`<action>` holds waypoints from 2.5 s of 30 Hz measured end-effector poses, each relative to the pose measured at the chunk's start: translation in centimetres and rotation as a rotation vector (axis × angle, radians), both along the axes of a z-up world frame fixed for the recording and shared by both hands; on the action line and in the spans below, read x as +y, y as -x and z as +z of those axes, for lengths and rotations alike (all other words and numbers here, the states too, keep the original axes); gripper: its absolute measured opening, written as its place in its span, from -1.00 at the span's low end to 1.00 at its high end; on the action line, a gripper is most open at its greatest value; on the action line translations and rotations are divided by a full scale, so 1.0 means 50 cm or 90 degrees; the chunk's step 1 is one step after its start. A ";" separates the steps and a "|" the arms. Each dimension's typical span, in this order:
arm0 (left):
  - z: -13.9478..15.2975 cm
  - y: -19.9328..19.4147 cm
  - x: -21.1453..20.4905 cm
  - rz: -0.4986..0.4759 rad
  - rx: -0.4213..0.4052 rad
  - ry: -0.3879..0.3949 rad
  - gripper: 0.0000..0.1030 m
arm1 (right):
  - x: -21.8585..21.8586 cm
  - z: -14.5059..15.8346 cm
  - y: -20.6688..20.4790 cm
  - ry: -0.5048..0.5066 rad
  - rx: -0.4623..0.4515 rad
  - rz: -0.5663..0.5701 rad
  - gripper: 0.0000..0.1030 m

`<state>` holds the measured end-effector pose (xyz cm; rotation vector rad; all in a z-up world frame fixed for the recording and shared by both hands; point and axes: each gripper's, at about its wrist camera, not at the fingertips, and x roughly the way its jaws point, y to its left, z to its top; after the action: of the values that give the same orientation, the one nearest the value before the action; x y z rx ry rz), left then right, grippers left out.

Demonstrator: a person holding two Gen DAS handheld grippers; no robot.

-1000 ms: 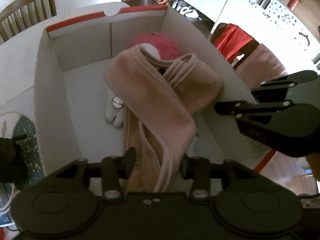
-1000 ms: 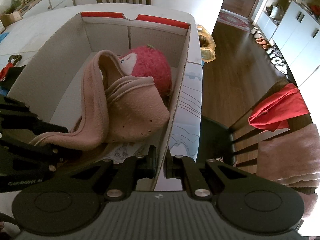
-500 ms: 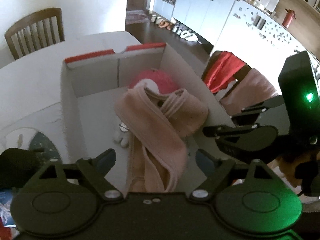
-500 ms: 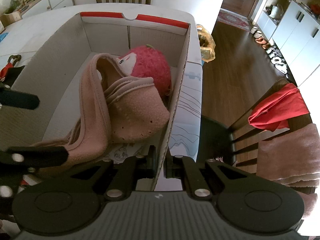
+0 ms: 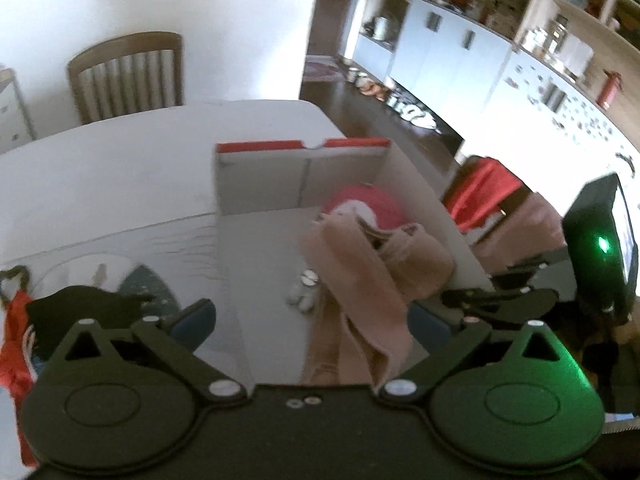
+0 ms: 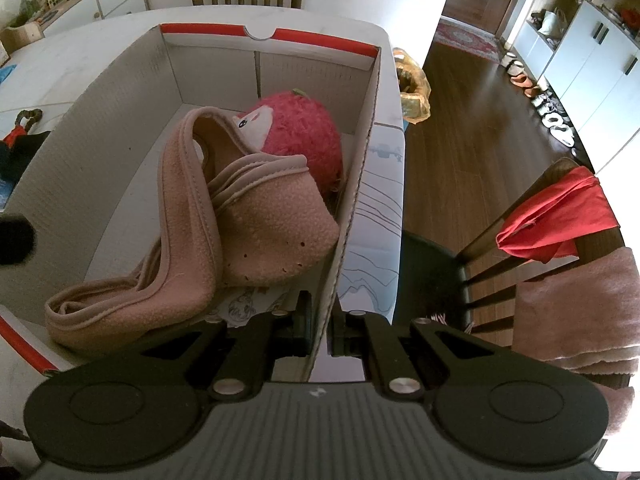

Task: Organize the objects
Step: 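Move the left gripper back to the pile over the black cloth, then close the left gripper on the black cloth, then carry the black cloth with the left gripper into the shoebox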

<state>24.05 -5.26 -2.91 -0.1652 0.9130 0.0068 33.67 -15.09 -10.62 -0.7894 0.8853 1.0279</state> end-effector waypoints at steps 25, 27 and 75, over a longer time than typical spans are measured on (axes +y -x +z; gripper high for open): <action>-0.073 0.052 0.255 0.157 0.030 -0.081 0.97 | 0.003 0.000 0.001 0.012 0.000 -0.001 -0.87; -0.090 0.039 0.243 0.136 0.038 -0.095 0.97 | 0.002 0.000 0.001 0.013 0.000 0.000 -0.87; 0.006 0.038 0.272 0.151 -0.005 -0.086 -0.95 | 0.012 -0.006 0.003 0.017 0.001 0.016 -0.87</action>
<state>22.15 8.36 -2.60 -0.1475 0.8784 0.2871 33.50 -14.49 -10.94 -0.8234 0.8939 1.0402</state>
